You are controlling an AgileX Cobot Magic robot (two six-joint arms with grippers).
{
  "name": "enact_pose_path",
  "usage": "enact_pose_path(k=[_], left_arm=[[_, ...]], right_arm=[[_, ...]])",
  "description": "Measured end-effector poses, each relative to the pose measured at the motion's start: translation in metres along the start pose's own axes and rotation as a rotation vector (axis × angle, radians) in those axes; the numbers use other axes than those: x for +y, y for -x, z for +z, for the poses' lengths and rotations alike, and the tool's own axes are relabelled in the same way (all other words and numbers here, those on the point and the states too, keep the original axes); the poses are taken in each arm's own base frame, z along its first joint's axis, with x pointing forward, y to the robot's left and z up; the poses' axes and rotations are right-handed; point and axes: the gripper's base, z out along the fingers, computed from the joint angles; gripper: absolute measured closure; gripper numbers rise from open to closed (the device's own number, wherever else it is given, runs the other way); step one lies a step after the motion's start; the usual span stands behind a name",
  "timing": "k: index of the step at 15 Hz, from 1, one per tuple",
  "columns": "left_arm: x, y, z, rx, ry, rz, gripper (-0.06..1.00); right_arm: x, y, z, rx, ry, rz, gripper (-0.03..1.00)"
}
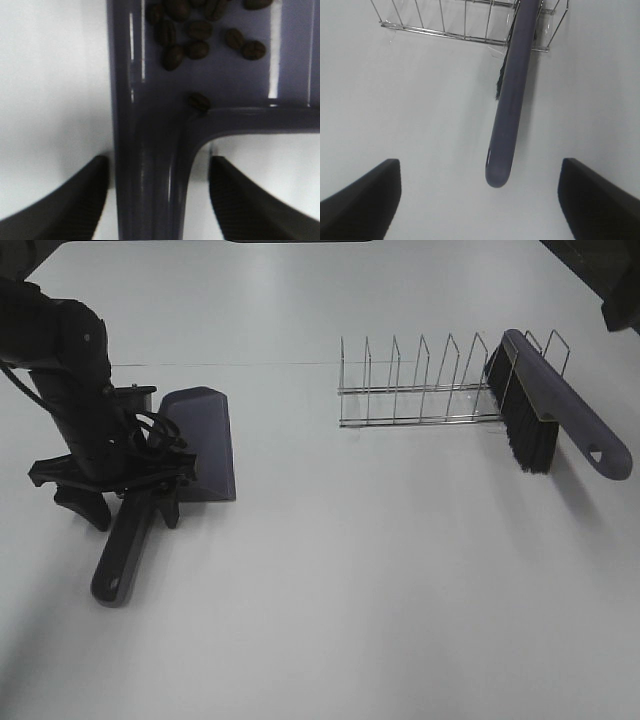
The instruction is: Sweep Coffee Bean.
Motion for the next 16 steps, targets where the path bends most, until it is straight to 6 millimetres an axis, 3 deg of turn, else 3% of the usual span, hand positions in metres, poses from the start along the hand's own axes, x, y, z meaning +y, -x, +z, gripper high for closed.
enact_pose_path(k=[2,3,6,9,14,16], left_arm=[[0.000,0.000,-0.001,0.001,0.003,0.021,0.13],[0.002,0.000,-0.001,0.010,0.019,0.038,0.12],[0.003,-0.002,-0.014,-0.014,0.032,0.060,0.11],[0.003,-0.004,-0.070,-0.162,0.042,0.105,0.11],[0.004,-0.020,-0.141,-0.332,0.037,0.154,0.11],[0.007,-0.033,-0.164,-0.344,0.046,0.181,0.11]], right_arm=[[0.000,-0.020,-0.002,0.010,0.000,-0.009,0.22],[0.001,-0.047,-0.005,0.019,0.001,-0.011,0.22],[0.002,-0.088,-0.013,0.015,0.001,-0.011,0.22],[0.002,-0.127,-0.023,-0.025,0.000,-0.006,0.22],[0.006,-0.182,-0.024,-0.050,0.031,0.033,0.22],[0.006,-0.194,-0.032,-0.127,0.030,0.034,0.22]])
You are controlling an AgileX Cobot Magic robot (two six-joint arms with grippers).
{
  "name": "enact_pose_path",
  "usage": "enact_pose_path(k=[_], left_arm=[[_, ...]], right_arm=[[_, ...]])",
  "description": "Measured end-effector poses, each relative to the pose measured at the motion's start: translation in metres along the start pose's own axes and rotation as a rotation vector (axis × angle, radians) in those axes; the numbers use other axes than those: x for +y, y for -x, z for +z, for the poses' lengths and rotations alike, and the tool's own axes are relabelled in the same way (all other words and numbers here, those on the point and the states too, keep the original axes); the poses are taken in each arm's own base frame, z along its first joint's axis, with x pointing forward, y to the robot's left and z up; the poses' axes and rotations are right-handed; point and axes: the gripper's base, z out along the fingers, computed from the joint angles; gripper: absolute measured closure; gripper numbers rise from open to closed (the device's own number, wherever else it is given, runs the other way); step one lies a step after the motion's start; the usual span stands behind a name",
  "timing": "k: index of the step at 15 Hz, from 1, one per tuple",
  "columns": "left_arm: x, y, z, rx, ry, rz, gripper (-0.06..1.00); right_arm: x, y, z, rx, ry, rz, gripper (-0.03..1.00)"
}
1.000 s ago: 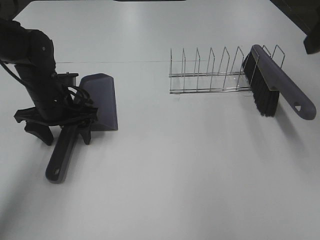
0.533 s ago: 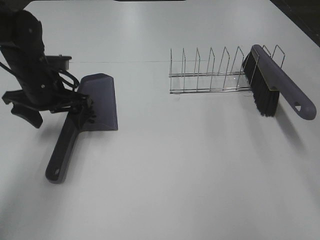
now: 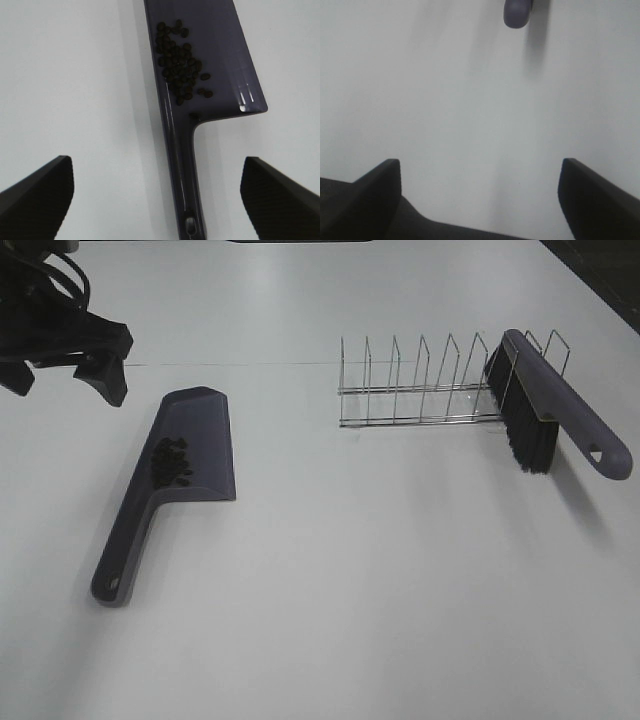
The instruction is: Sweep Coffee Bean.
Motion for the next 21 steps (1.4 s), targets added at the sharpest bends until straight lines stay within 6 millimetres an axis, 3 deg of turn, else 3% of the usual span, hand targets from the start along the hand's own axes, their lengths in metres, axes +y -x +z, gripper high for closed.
enact_pose_path(k=[3,6,7,9,16,17,18,21], left_arm=[[0.004,-0.010,-0.020,0.044,0.033,0.013,0.11],[0.007,-0.018,-0.038,0.066,0.048,0.032,0.11],[0.007,-0.025,-0.053,0.048,0.027,0.026,0.11],[0.006,-0.036,-0.059,0.051,0.005,0.015,0.11],[0.014,-0.120,-0.079,0.077,-0.032,0.020,0.11],[0.018,-0.149,-0.087,0.053,-0.035,0.020,0.11],[0.019,-0.155,-0.089,0.047,-0.036,0.020,0.11],[0.025,-0.199,-0.102,-0.033,-0.048,0.018,0.11]], right_arm=[[0.000,-0.007,-0.011,-0.058,0.001,0.000,0.22],[0.000,-0.021,-0.015,0.013,0.000,0.000,0.22],[0.000,-0.027,-0.017,-0.008,0.000,-0.001,0.22],[0.000,-0.031,-0.023,-0.053,0.001,-0.001,0.22],[-0.001,-0.053,-0.047,-0.283,0.003,-0.002,0.22],[-0.001,-0.055,-0.048,-0.298,0.003,-0.002,0.22],[-0.001,-0.055,-0.048,-0.298,0.003,-0.002,0.22],[-0.001,-0.055,-0.048,-0.298,0.003,-0.002,0.22]])
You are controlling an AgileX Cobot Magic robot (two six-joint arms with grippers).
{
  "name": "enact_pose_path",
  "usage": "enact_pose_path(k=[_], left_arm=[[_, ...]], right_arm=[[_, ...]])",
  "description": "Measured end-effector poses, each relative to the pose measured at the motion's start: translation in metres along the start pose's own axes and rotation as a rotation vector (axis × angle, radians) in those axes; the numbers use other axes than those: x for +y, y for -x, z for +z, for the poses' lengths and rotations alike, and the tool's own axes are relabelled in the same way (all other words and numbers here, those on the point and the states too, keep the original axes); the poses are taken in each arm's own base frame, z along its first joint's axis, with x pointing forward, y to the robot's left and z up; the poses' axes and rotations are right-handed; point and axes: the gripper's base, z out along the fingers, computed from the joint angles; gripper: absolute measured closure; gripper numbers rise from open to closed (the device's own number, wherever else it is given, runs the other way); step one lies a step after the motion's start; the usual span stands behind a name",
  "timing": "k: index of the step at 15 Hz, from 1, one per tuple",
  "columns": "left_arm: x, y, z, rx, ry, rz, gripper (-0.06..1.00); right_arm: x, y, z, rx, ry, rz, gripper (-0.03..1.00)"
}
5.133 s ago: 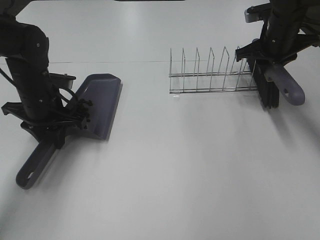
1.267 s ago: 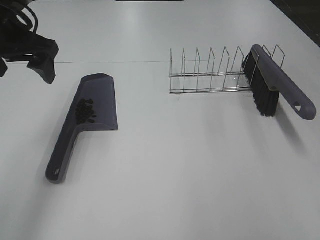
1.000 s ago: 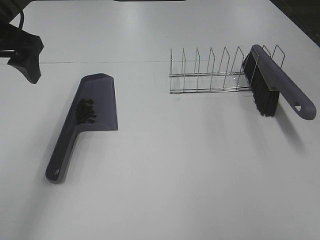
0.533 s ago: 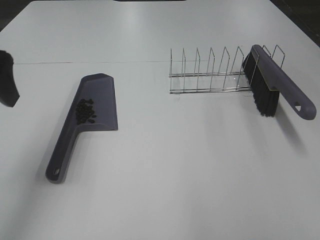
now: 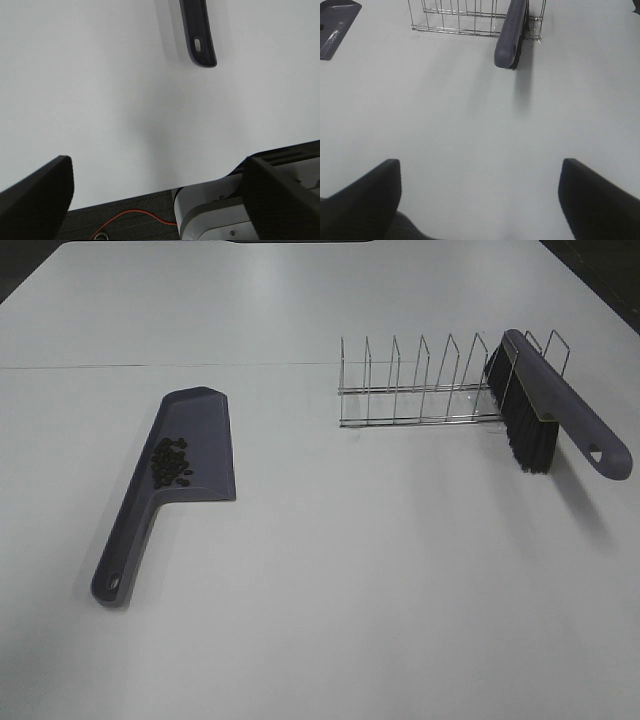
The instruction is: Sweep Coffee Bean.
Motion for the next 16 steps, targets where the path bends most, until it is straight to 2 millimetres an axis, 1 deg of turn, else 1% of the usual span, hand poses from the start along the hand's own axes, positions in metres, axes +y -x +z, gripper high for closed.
enact_pose_path(k=[2,3,4,5,7,9,12,14,16], left_arm=[[0.003,-0.026,-0.008,-0.071,-0.009,0.000,0.11],[0.003,-0.033,-0.011,-0.092,-0.011,0.000,0.11],[0.006,-0.057,-0.015,-0.168,-0.020,0.001,0.11],[0.007,-0.067,-0.016,-0.200,-0.023,0.001,0.11],[0.008,-0.080,-0.019,-0.251,-0.029,0.002,0.11],[0.009,-0.091,-0.027,-0.335,-0.041,-0.001,0.11],[0.011,-0.107,-0.033,-0.358,-0.046,-0.008,0.11],[0.012,-0.114,-0.037,-0.401,-0.051,-0.007,0.11],[0.013,-0.120,-0.042,-0.496,-0.053,0.014,0.11]], right_arm=[[0.000,0.000,0.000,0.000,0.000,0.000,0.22],[0.000,0.000,0.000,0.000,0.000,0.000,0.22],[0.000,0.000,0.000,0.000,0.000,0.000,0.22],[0.000,0.000,0.000,0.000,0.000,0.000,0.22],[0.000,0.000,0.000,0.000,0.000,0.000,0.22],[0.000,0.000,0.000,0.000,0.000,0.000,0.22],[0.000,0.000,0.000,0.000,0.000,0.000,0.22],[0.000,0.000,0.000,0.000,0.000,0.000,0.22],[0.000,0.000,0.000,0.000,0.000,0.000,0.22]])
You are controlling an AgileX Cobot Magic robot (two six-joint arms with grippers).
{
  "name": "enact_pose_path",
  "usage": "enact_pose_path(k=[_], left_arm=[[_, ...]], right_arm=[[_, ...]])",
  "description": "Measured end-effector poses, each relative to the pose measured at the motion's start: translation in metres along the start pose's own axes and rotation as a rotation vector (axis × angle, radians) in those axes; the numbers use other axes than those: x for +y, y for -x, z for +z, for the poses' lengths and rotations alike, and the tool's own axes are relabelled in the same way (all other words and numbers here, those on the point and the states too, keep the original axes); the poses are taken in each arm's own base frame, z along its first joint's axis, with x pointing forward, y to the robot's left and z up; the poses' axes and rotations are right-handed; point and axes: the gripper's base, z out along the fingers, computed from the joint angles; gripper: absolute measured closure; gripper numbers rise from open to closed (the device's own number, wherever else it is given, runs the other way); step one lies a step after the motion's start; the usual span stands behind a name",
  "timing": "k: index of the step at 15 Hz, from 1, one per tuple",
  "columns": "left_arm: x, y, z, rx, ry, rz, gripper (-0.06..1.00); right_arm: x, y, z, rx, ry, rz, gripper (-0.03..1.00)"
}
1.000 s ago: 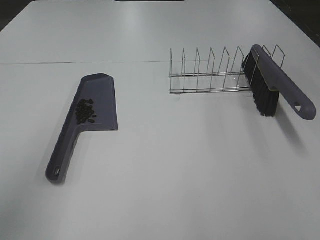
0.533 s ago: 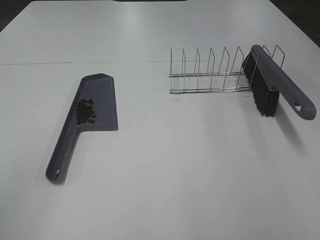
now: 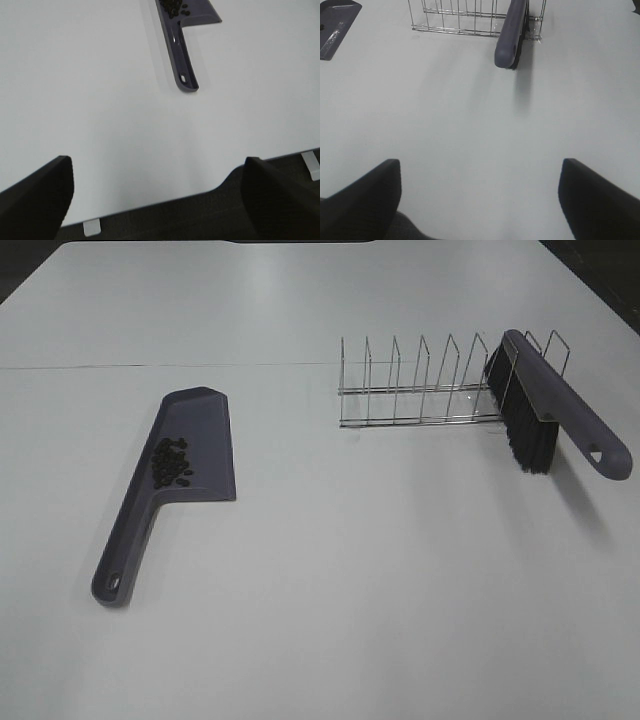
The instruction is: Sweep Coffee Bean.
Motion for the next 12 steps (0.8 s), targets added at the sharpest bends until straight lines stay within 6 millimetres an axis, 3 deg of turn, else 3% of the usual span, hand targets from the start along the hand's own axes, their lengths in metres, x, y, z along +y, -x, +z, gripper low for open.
enact_pose_path(k=[7,12], left_arm=[[0.002,-0.013,-0.011,-0.217,-0.015,0.032,0.11],[0.000,-0.015,-0.012,-0.231,-0.027,0.070,0.11]], right_arm=[[0.000,0.000,0.000,0.000,0.000,0.000,0.22],[0.000,0.000,0.000,0.000,0.000,0.000,0.22]])
